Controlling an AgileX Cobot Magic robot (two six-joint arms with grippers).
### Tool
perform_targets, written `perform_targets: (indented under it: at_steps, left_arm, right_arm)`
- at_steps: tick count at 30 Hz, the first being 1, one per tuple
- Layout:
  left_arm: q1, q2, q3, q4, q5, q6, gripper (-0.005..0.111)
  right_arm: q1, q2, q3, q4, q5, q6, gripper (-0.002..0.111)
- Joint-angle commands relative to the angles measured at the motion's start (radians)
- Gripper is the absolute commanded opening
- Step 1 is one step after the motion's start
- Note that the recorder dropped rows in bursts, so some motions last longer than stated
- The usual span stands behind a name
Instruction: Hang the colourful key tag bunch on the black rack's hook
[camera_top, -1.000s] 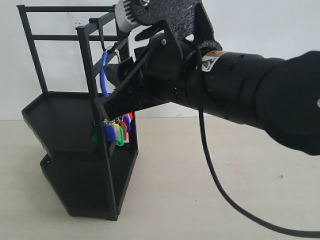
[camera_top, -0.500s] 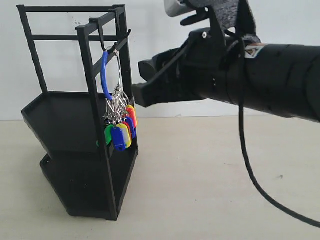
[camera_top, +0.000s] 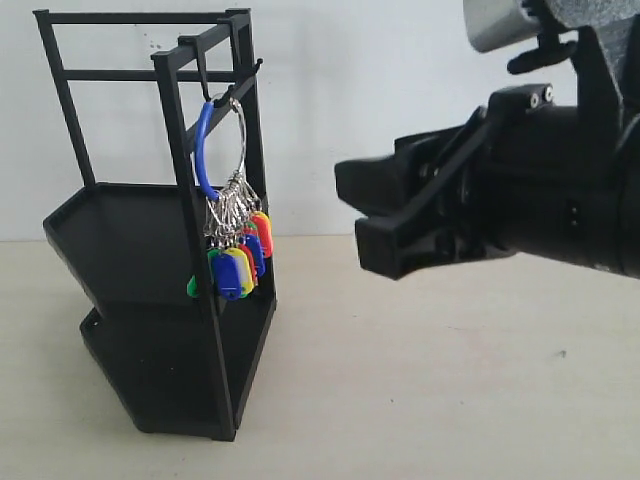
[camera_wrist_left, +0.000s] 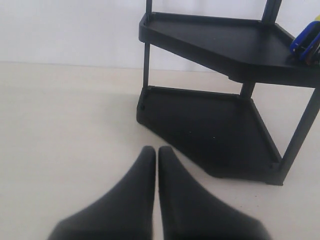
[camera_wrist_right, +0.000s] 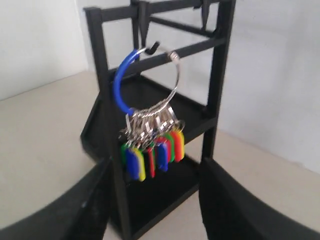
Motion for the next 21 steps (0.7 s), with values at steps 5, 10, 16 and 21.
perform_targets:
  at_steps: [5,10,16,21]
  left_arm:
    - [0.002,-0.002,0.003,0.005,-0.003,0.003,0.004]
    - [0.002,-0.002,0.003,0.005,-0.003,0.003,0.004]
    - [0.002,-0.002,0.003,0.005,-0.003,0.003,0.004]
    - [0.002,-0.002,0.003,0.005,-0.003,0.003,0.004]
  right_arm:
    - [-0.004,-0.038,0.007,0.018,0.379,0.115,0.050]
    - [-0.004,-0.038,0.007,0.018,0.502,0.113,0.050]
    - [-0.004,-0.038,0.007,0.018,0.512,0.115,0.050]
    - [-0.004,-0.038,0.007,0.018,0.505,0.115,0.050]
